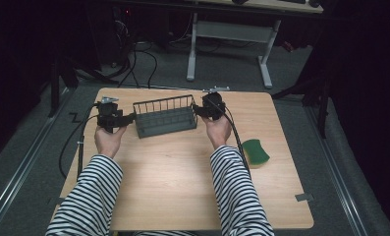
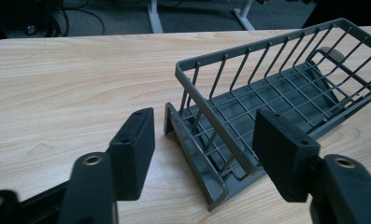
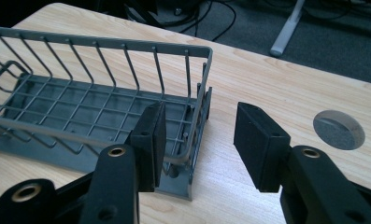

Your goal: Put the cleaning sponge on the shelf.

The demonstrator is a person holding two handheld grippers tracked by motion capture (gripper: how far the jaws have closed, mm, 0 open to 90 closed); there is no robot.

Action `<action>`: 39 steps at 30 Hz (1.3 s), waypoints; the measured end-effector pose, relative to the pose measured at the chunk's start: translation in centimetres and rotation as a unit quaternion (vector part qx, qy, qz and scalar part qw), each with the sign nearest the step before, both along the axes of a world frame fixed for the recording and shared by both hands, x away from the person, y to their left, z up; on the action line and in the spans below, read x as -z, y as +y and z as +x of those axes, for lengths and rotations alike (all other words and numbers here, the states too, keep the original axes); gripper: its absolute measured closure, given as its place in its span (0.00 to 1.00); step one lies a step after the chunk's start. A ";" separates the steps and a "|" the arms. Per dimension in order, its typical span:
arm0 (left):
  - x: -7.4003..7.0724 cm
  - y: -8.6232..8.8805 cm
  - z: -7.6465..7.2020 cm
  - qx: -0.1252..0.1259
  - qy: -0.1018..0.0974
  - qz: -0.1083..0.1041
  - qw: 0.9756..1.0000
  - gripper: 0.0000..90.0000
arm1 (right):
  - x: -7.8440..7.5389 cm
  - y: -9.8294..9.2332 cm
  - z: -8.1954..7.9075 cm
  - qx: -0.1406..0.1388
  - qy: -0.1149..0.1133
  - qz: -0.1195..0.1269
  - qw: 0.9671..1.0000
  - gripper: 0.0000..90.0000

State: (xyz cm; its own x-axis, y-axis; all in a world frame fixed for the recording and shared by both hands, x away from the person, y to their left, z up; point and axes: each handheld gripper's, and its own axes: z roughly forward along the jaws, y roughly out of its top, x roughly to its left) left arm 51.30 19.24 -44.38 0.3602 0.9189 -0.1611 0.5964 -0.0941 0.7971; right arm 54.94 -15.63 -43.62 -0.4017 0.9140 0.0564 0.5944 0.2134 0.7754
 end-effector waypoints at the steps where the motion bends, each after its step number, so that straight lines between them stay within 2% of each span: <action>1: 0.1 -0.1 0.0 0.000 -0.001 0.000 1.000 0.47 | 0.1 0.1 0.2 0.000 0.002 0.000 1.000 0.60; 4: 0.3 -0.1 0.2 0.007 0.002 0.001 1.000 0.55 | 0.3 0.6 0.7 0.003 0.005 -0.009 1.000 0.61; 6: 0.4 -0.3 0.2 0.011 0.000 -0.001 1.000 0.61 | 0.5 1.2 0.9 0.006 0.010 -0.038 0.999 0.63; 8: 0.4 -0.5 0.1 0.015 -0.001 -0.005 1.000 0.67 | 0.5 1.6 0.9 0.005 0.016 -0.039 0.999 0.67; 14: 0.9 -1.3 0.1 0.041 0.013 -0.006 0.999 0.77 | 0.5 1.6 1.1 -0.006 0.038 -0.030 0.999 0.79; 16: 0.9 -1.4 0.1 0.045 0.014 -0.007 0.999 0.78 | 0.7 1.5 1.0 -0.009 0.054 -0.039 0.998 0.82; 18: 0.8 -1.6 -0.2 0.050 0.017 -0.006 0.999 0.80 | 1.1 1.4 0.8 -0.015 0.066 -0.061 0.996 0.83; 21: 0.6 -1.9 -0.5 0.061 0.017 0.000 0.998 0.80 | 1.4 0.6 0.3 -0.017 0.069 -0.037 0.997 0.86; 31: -0.1 -3.4 -2.7 0.106 0.015 0.025 0.994 0.85 | 1.4 -1.4 -1.8 -0.028 0.076 -0.032 0.996 0.86; 36: -0.1 -4.0 -3.7 0.119 0.017 0.015 0.993 0.85 | 1.4 -2.7 -3.3 -0.036 0.075 -0.031 0.996 0.85; 39: -0.3 -4.7 -4.5 0.130 0.019 0.025 0.991 0.85 | 1.4 -3.3 -4.2 -0.039 0.074 -0.031 0.996 0.85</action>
State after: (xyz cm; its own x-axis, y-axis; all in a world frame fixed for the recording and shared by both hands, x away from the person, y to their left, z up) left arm 46.82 14.57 -44.12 0.5796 0.8035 -0.1357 0.5764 -0.2866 0.7653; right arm 50.73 -18.98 -45.00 -0.4633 0.8838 0.0646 0.6809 0.3083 0.6644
